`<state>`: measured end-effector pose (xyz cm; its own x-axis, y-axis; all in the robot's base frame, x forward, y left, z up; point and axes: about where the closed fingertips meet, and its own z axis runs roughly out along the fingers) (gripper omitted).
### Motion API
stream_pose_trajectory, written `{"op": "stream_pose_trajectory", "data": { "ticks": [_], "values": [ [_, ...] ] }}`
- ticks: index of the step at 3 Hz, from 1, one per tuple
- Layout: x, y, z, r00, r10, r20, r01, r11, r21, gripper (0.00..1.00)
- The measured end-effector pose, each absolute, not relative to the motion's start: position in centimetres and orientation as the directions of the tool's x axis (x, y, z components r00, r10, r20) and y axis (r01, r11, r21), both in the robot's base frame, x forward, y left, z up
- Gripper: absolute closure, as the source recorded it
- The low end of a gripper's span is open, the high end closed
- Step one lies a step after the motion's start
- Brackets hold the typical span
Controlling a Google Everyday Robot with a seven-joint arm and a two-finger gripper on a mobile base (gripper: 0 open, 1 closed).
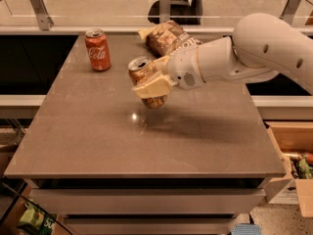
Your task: Knock orange can over
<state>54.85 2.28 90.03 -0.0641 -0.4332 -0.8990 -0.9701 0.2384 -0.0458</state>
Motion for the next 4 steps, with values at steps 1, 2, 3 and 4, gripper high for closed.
{"op": "stream_pose_trajectory", "data": {
  "ticks": [1,2,3,4],
  "values": [
    [54.7,2.2,89.9,-0.095,-0.493,-0.865,-0.968,0.248,-0.036,1.0],
    [54.4,2.1,89.9,-0.105,-0.543,-0.833,-0.964,0.262,-0.049,1.0],
    [53.8,1.9,89.5,-0.114,-0.595,-0.796,-0.96,0.272,-0.066,1.0],
    [53.6,1.6,89.1,-0.125,-0.639,-0.759,-0.956,0.281,-0.08,1.0]
  ]
}}
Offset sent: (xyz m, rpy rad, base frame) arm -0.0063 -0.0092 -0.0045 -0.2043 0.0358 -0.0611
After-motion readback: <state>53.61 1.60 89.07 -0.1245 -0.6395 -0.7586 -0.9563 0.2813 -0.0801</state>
